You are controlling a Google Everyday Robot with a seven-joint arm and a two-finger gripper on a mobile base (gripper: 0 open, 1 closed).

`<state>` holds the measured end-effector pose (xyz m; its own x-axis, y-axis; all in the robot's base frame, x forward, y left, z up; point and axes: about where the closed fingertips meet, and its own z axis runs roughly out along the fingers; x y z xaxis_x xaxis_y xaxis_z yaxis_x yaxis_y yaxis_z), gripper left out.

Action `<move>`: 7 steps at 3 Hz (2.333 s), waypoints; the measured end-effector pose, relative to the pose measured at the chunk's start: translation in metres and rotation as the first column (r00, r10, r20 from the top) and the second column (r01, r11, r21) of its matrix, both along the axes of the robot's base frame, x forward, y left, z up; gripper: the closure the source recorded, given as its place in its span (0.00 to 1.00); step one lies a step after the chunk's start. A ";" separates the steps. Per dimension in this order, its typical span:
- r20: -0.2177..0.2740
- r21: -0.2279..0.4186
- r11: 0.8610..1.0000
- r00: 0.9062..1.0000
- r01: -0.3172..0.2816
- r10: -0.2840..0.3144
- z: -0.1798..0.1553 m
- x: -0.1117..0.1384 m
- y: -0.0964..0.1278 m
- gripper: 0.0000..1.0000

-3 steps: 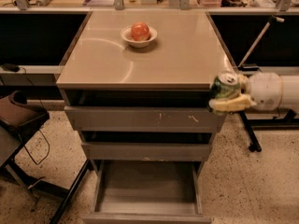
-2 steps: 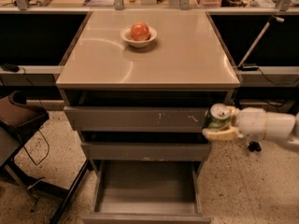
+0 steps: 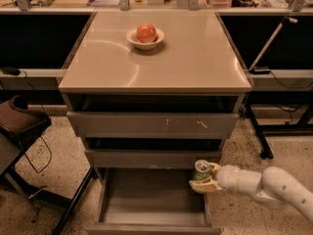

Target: Place green can into bottom drawer

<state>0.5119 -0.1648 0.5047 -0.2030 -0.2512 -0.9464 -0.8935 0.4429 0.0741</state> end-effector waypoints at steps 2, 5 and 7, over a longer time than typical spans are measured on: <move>0.012 -0.022 0.999 0.999 0.048 -0.048 -0.039 0.002 0.008 1.00; 0.129 -0.178 0.972 0.983 0.151 -0.129 -0.260 0.050 0.076 1.00; 0.001 -0.306 0.937 0.984 0.168 -0.176 -0.356 0.059 0.084 1.00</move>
Offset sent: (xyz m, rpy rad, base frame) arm 0.0004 0.0160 -0.0868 -0.0678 -0.0549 -0.1051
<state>0.5706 -0.0807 0.1488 -0.2918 -0.4849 -0.8244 -0.8015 0.5943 -0.0659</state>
